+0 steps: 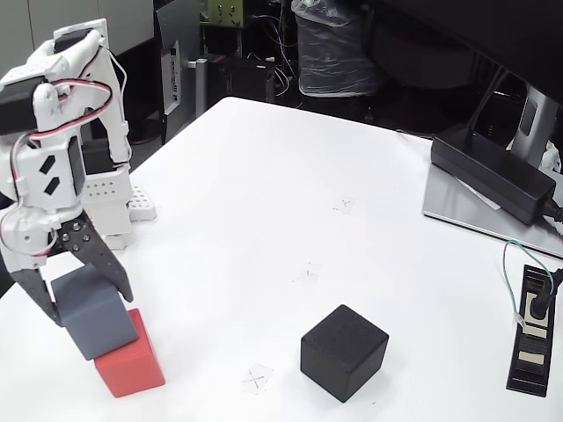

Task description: Stack the three blocks in an ordered color.

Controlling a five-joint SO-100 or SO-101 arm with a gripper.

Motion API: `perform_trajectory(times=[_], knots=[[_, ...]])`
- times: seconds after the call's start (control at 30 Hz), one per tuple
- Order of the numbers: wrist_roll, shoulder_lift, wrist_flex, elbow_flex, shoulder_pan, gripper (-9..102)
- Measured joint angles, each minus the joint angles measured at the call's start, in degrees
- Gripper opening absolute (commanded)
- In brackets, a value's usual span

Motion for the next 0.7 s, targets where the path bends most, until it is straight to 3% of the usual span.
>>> perform_trajectory(times=[0.37, 0.7], knots=[[0.0, -0.2, -0.3, 0.1, -0.2, 43], [0.0, -0.3, -0.3, -5.2, -0.2, 44]])
